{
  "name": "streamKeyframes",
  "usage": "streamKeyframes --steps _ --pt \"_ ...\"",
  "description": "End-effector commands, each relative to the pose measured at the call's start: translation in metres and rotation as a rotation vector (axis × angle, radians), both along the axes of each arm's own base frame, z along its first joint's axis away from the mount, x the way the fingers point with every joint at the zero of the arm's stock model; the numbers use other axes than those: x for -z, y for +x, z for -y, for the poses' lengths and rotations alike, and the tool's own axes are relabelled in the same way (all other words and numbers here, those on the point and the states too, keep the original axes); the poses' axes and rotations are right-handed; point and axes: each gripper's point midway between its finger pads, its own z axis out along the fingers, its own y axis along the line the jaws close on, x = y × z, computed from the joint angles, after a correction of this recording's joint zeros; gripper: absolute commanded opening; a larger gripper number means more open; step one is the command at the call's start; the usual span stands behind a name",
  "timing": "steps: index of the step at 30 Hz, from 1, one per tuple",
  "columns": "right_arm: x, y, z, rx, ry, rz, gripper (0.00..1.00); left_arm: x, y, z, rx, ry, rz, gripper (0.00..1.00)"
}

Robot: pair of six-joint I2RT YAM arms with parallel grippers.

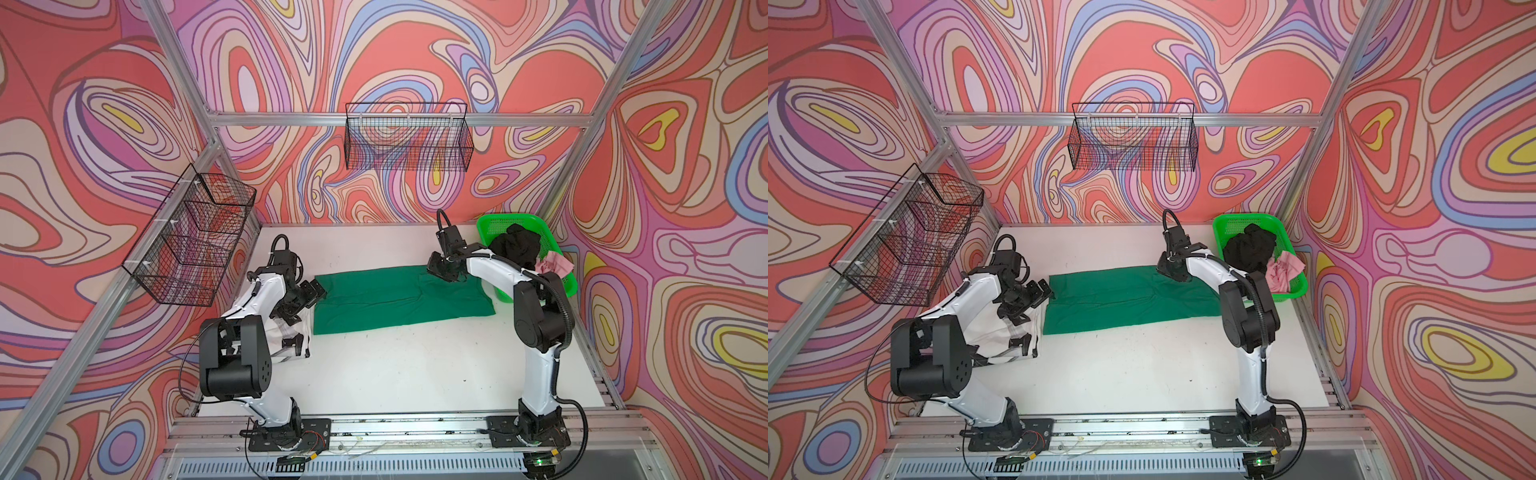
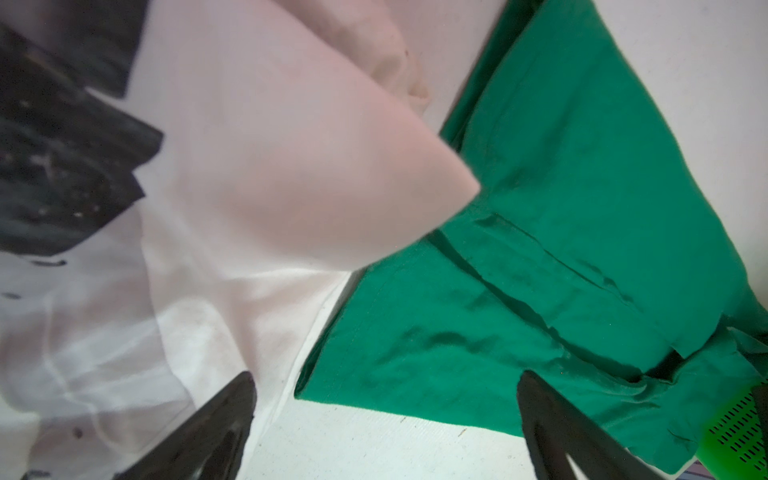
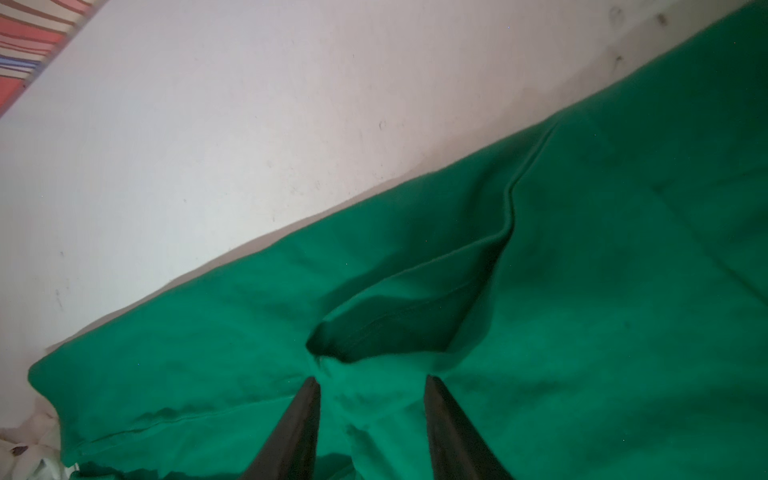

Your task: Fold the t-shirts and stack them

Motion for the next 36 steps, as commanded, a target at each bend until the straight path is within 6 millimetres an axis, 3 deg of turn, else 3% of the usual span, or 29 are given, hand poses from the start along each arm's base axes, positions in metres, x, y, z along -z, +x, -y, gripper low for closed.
streamKeyframes --steps 1,8,12,17,20,23,27,36 --pt "0.014 0.007 -0.005 0.008 0.009 -0.010 0.43 0.003 -0.004 -0.004 0.000 0.007 -0.014 1.00" --pt "0.026 0.027 -0.024 -0.021 0.069 -0.004 0.43 0.004 -0.004 -0.005 0.002 0.017 -0.019 1.00" --pt "0.021 0.028 -0.032 -0.053 0.082 -0.003 0.45 0.005 -0.005 -0.004 0.001 0.012 -0.023 1.00" --pt "-0.023 0.012 -0.008 -0.025 0.010 0.078 0.55 0.000 -0.001 0.004 0.010 -0.034 0.009 1.00" --pt "-0.033 -0.008 0.007 -0.022 -0.039 0.085 0.67 -0.009 0.003 0.012 0.017 -0.045 0.039 1.00" --pt "-0.022 -0.028 0.023 -0.014 -0.091 0.047 0.77 -0.020 0.011 0.023 0.051 -0.010 0.048 1.00" --pt "-0.009 -0.037 0.042 0.010 -0.154 0.016 0.85 -0.024 0.027 0.038 0.112 0.075 0.028 1.00" --pt "0.022 -0.028 0.043 0.025 -0.163 -0.053 0.86 0.005 0.058 0.052 0.180 0.194 -0.079 1.00"
